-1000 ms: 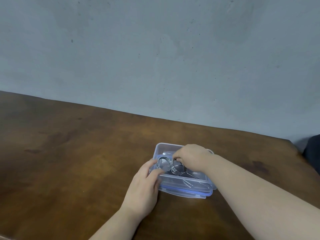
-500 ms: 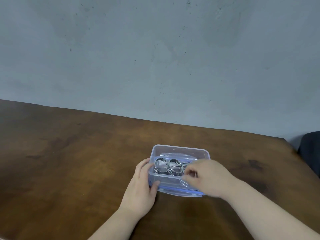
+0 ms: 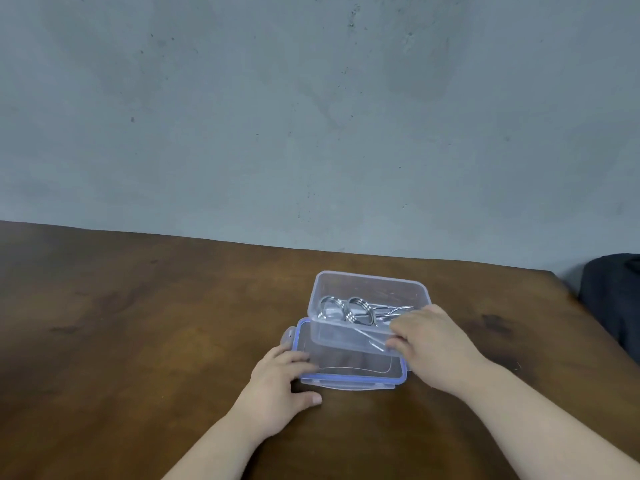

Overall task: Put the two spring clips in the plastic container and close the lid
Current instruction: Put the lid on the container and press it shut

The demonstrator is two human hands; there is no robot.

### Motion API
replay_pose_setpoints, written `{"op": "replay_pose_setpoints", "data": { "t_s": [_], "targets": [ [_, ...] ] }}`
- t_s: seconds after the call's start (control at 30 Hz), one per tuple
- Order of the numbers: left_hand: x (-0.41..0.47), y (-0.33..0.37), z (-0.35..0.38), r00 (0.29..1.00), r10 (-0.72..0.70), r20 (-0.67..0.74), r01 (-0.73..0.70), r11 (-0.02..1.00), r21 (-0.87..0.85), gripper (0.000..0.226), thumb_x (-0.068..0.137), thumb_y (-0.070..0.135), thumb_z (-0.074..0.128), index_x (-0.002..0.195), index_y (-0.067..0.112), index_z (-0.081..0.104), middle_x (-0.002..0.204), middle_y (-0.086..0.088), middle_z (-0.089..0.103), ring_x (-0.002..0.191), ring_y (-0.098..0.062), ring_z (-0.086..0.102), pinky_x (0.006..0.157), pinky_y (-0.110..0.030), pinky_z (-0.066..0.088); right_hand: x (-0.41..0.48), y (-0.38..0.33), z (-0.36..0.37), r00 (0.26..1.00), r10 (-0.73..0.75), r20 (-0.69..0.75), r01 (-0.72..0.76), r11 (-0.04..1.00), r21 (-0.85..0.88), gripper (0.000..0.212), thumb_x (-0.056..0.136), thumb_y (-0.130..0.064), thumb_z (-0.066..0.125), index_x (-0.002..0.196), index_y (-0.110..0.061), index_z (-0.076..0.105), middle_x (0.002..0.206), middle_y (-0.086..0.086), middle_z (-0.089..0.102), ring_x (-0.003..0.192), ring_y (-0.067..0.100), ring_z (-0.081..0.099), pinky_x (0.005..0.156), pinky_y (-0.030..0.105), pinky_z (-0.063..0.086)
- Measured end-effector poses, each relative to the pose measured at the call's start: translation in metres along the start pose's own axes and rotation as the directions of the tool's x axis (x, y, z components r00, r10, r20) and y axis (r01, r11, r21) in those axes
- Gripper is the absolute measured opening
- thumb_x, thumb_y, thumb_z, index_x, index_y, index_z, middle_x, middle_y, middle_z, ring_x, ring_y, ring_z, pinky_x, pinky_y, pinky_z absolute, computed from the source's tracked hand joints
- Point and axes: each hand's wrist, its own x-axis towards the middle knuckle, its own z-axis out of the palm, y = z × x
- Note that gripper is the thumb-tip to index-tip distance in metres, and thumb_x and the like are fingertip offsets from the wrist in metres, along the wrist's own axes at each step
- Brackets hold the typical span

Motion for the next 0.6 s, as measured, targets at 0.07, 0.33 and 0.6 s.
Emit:
{"op": "replay_pose_setpoints", "data": {
  "t_s": [0.07,0.33,0.6],
  "targets": [
    [0.000,-0.004,0.006,0.995,0.099,-0.023,-0.095,0.985,0.146,0.035,0.081,0.049,0.072,0.115,0.042,0.069,0.121,0.029,0.053,0.132,-0.005,0.033,0.116,-0.042,0.021,0.003,0.007,-0.005,0.999,0.030,-0.026,-0.030,1.000,0.008,0.050,0.098,-0.030,0.059,0.058,-0.027,0.030,0.056,-0.009,0.039,0.052,0.009,0.034,0.081,0.033,0.037],
    [-0.030,0.022,-0.036,0.863,0.462,-0.205,-0.431,0.884,0.180,0.013,0.095,0.027,0.052,0.094,0.030,0.065,0.092,0.018,0.066,0.091,-0.005,0.062,0.102,-0.025,0.036,0.011,0.017,-0.013,1.000,0.025,-0.011,-0.025,0.999,0.027,0.049,0.098,-0.030,0.059,0.060,-0.028,0.029,0.060,-0.009,0.042,0.061,0.014,0.040,0.090,0.034,0.040],
    [-0.053,0.068,-0.104,0.880,0.259,-0.399,-0.328,0.937,-0.116,0.016,0.089,0.029,0.047,0.083,0.032,0.062,0.077,0.011,0.064,0.073,-0.011,0.062,0.065,-0.019,0.045,0.000,0.000,0.005,0.995,-0.048,0.092,0.046,0.999,0.022,0.034,0.091,-0.034,0.061,0.064,-0.025,0.042,0.060,-0.010,0.044,0.065,0.017,0.051,0.075,0.034,0.042]
  ]
}}
